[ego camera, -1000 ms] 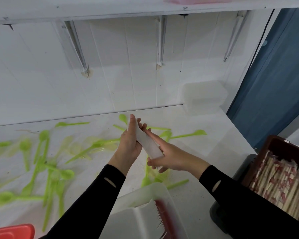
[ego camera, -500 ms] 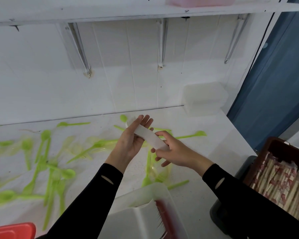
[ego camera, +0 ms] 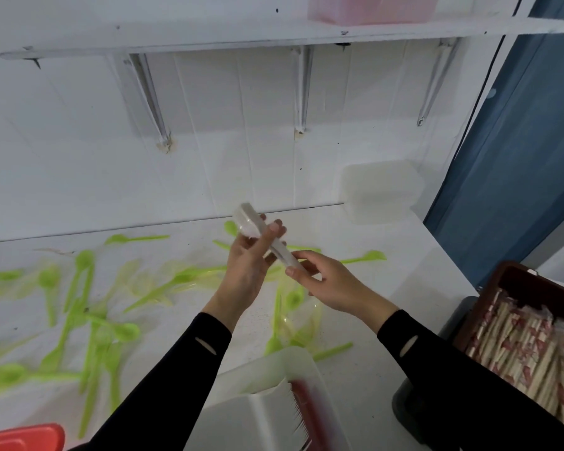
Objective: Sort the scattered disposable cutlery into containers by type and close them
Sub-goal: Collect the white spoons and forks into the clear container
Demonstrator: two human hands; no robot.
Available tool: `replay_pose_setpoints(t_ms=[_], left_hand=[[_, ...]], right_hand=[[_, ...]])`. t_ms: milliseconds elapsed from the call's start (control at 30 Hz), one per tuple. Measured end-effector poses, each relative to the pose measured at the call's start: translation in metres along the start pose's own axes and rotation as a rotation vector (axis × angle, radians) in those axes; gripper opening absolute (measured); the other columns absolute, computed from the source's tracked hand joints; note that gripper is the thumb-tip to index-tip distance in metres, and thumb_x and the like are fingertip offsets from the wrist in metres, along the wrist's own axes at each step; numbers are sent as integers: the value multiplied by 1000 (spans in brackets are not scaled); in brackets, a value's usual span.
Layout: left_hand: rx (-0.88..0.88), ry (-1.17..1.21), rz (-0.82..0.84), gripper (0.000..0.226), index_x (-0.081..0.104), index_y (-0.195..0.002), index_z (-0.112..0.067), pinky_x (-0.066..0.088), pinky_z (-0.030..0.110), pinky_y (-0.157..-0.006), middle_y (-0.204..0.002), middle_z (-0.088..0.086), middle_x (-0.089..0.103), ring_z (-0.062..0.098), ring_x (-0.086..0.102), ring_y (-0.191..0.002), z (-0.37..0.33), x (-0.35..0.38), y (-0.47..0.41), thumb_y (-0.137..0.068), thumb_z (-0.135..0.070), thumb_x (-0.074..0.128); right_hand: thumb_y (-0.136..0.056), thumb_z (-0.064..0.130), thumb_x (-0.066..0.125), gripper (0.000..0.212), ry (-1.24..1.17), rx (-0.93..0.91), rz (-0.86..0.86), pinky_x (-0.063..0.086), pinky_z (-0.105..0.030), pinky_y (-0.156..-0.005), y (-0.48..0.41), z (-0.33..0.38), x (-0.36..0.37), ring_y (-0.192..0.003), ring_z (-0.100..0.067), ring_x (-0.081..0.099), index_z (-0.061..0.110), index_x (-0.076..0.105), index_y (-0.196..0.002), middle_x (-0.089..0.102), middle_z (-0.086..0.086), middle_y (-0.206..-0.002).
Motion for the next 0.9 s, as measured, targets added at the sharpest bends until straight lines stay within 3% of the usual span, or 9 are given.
replay_pose_setpoints(t_ms=[100, 233, 400, 567, 733, 833, 900], left_hand=[[-34, -194, 112, 57, 51, -132, -9, 55, 41, -92, -126, 10, 65, 25, 64, -115, 6, 7, 3, -80, -11, 74], [-45, -126, 56, 49, 53, -130, -6, 58, 36, -83, -124, 14, 65, 28, 66, -110, -5, 5, 7, -84, -17, 67], [97, -240, -22, 35, 60, -122, -21, 56, 38, -87, -116, 0, 70, 21, 66, -105, -36, 4, 26, -89, -32, 60], [63, -536, 71, 43, 58, -128, -25, 57, 34, -80, -119, -2, 69, 19, 67, -99, -61, 7, 78, -91, -45, 50], [-51, -729, 197, 40, 58, -125, -19, 56, 32, -77, -116, -2, 70, 15, 66, -89, -60, 4, 135, -95, -43, 47], [-152, -799, 256, 40, 55, -125, -12, 56, 32, -81, -119, -3, 69, 17, 68, -97, -43, -4, 163, -95, -38, 50], [-186, -874, 295, 39, 57, -124, -11, 56, 31, -84, -120, -3, 69, 15, 68, -101, -29, -12, 181, -93, -34, 57]], right_hand=[[-96, 37, 57, 16, -115, -6, 20, 55, -34, -88, 0, 4, 2, -98, -5, 64, 35, 59, -112, 70, 8, -109], [-97, 40, 55, 14, -184, 19, 36, 55, -36, -82, 0, 9, 5, -91, -14, 68, 32, 59, -109, 73, 2, -106], [-99, 62, 22, 58, -255, 181, 79, 52, -27, -63, 0, 6, 5, -72, -14, 66, 23, 63, -114, 75, -2, -96], [-98, 65, 17, 69, -183, 210, 113, 49, -26, -59, -3, -1, 13, -66, -17, 63, 17, 66, -107, 73, -4, -87], [-102, 53, 28, 51, 33, 241, 248, 46, -25, -57, 1, -15, 27, -65, -18, 61, 17, 64, -109, 69, -2, -83], [-100, 31, 43, 25, 225, 207, 312, 44, -23, -54, 5, -23, 30, -68, -18, 60, 13, 61, -103, 66, -1, -84], [-99, 26, 47, 19, 233, 177, 328, 44, -22, -52, 8, -25, 30, -66, -18, 60, 12, 60, -100, 67, -2, -84]])
Point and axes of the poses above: each hand's wrist, its own y-axis away from the middle knuckle, its own x-axis out of the palm, z = x × y, the point moved 7 cm from there along -y, towards the middle knuckle
